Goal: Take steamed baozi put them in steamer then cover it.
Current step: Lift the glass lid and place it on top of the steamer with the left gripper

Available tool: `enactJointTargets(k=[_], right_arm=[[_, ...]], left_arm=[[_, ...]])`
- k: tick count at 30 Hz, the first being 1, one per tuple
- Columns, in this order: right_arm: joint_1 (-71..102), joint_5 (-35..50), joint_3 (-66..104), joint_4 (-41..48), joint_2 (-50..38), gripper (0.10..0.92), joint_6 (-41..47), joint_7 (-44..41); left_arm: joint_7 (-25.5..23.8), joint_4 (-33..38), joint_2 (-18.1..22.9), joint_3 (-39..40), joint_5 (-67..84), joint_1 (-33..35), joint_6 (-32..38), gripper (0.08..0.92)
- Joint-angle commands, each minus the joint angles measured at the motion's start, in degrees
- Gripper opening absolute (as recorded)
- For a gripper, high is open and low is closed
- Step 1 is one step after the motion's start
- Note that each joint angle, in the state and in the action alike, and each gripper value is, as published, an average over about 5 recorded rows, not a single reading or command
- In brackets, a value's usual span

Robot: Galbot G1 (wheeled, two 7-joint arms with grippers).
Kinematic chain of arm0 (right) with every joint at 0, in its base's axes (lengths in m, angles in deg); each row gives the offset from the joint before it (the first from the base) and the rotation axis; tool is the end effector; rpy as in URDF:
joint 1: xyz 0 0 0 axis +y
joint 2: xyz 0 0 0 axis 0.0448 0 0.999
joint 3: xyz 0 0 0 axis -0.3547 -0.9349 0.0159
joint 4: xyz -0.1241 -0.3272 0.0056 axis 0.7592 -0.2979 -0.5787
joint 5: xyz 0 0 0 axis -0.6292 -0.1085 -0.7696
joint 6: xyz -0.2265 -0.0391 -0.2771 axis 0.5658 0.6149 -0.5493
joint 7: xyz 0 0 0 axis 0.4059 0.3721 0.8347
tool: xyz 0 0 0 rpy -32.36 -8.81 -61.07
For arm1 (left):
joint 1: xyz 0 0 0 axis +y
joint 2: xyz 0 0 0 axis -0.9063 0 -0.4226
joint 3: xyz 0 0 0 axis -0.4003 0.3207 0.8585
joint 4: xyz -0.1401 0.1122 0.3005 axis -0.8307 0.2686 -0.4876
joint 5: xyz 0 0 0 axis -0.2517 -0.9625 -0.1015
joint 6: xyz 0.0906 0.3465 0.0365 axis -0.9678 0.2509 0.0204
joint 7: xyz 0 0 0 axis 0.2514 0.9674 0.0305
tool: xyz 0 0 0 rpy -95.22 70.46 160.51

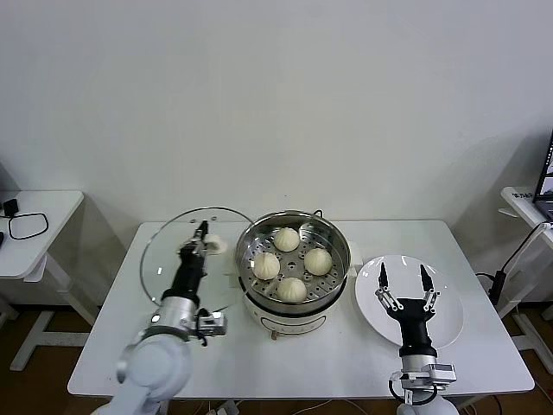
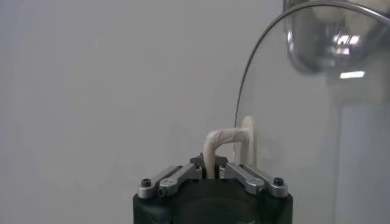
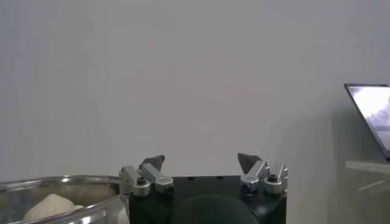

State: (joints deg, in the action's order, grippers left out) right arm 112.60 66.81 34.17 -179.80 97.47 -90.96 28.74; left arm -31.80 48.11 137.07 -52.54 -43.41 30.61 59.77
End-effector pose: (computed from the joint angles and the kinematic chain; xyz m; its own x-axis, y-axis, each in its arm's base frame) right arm 0.2118 -0.0620 -0.3543 -0.9666 0.0885 -0.2406 0.0888 0.9960 0.0096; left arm 0.2677 -0.0332 -0.2230 -0.9967 0.0700 -0.0409 -0.0379 0.0437 0.9983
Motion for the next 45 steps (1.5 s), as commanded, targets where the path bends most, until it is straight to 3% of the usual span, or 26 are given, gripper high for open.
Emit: enactJointTargets(k=[1, 11, 20, 32, 45], right_arm=[[0.44, -0.29, 0.87, -0.22, 0.51, 0.823, -0.15, -0.02], [0.70, -0.81, 1.63, 0.08, 1.03, 0.823, -0.20, -0.03], [0.52, -1.07, 1.67, 0.65, 1.04, 0.823, -0.03, -0.05], [0.06, -1.45, 1.49, 1.22, 1.14, 0.823, 0.01, -0.08], [0.20, -1.59, 1.37, 1.01, 1.13, 0.823, -0.04, -0.14]], left_arm=[[-9.68, -3.86, 2.78, 20.58, -5.18, -15.10, -11.74, 0.196], [-7.70, -13.00, 12.89, 24.95, -6.78, -20.14, -13.44, 0.196], [-6.73, -19.37, 17.91, 24.47, -8.35, -21.89, -12.90, 0.196], [-4.69, -23.27, 21.15, 24.30, -9.59, -21.49, -12.64, 0.196], [-3.56, -24.63, 20.90, 23.30, -11.31, -20.14, -11.76, 0.196]])
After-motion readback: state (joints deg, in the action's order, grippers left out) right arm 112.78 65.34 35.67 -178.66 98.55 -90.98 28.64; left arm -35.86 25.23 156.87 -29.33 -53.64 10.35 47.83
